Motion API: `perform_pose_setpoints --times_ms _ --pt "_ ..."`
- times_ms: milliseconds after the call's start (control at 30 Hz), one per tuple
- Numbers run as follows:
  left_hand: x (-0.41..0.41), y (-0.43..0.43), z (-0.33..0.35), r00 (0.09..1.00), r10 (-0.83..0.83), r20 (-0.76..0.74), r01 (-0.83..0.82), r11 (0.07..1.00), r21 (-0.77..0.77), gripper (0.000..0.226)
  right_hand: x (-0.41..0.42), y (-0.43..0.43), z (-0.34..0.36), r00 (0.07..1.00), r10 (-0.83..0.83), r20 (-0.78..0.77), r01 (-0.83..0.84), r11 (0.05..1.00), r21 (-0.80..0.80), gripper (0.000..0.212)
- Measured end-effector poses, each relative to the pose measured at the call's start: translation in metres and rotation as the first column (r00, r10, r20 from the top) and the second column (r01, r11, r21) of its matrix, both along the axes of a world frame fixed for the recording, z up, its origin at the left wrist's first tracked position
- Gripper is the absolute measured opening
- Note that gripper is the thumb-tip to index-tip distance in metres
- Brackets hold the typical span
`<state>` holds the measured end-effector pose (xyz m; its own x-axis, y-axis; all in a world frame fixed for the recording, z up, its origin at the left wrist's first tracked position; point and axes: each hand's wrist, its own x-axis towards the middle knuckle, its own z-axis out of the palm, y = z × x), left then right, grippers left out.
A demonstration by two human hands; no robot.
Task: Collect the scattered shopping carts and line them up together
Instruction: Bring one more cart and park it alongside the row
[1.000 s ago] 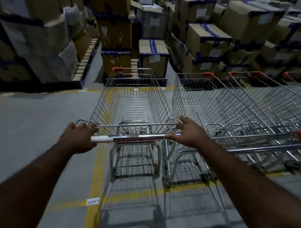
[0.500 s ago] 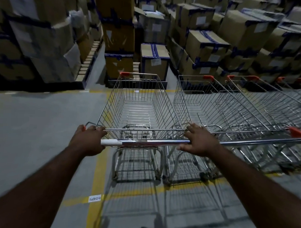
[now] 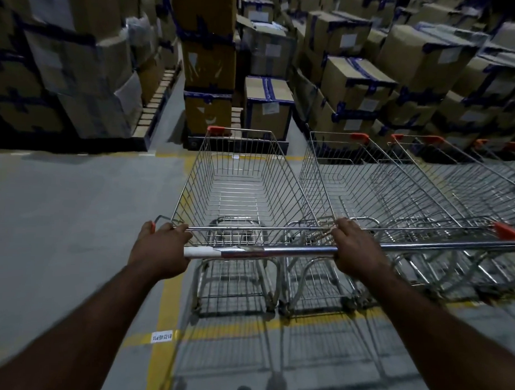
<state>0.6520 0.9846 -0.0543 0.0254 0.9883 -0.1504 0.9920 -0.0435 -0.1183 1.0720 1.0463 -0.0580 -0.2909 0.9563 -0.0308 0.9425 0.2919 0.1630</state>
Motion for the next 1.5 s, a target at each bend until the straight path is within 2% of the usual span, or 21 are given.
perform_pose_setpoints --times_ms 100,400,500,633,733,867,1033,1133,1267,1500 --pt "0.004 -0.005 -0.002 1.0 0.01 -0.007 -0.01 1.0 0.013 0.058 0.003 0.001 -0.002 1.0 0.006 -0.019 -0.006 1.0 0.021 0.058" --pt "0.012 -0.018 -0.001 1.0 0.01 -0.018 -0.01 1.0 0.024 0.053 0.012 -0.006 0.0 0.998 0.062 -0.013 -0.061 0.997 0.052 0.06" --pt "0.012 -0.019 0.001 1.0 0.005 -0.017 -0.005 1.0 0.012 0.058 0.013 -0.008 0.003 0.996 0.081 -0.04 -0.079 0.996 0.032 0.066" --pt "0.004 -0.017 0.008 0.999 -0.033 0.017 0.034 0.999 -0.035 0.073 0.026 -0.01 0.014 0.987 0.08 -0.141 -0.087 0.995 -0.048 0.075" --pt "-0.005 -0.019 0.011 1.0 -0.019 -0.024 0.018 1.0 -0.015 0.077 0.041 -0.018 0.03 0.979 -0.004 -0.204 -0.022 0.992 -0.123 0.087" --pt "-0.006 -0.023 0.003 0.997 0.062 -0.047 -0.063 0.998 -0.021 0.073 0.044 -0.024 0.038 0.906 -0.103 -0.41 0.019 0.979 -0.204 0.075" --pt "0.007 -0.029 -0.002 0.993 0.102 -0.063 -0.096 0.992 0.085 0.054 0.031 -0.023 0.02 0.986 -0.036 -0.162 0.018 0.994 -0.106 0.102" --pt "0.01 -0.033 -0.002 0.992 0.118 -0.05 -0.112 0.988 0.107 0.049 0.022 -0.019 0.004 0.994 -0.009 -0.105 0.003 0.998 -0.056 0.095" --pt "0.008 -0.03 -0.004 0.991 0.13 -0.023 -0.127 0.987 0.096 0.045 0.021 -0.016 -0.002 0.989 -0.033 -0.141 0.035 0.999 0.008 0.077" --pt "0.009 -0.026 -0.005 0.988 0.156 -0.013 -0.154 0.986 0.066 0.04 0.023 -0.014 -0.008 0.996 0.002 -0.088 0.004 0.998 0.065 0.073"
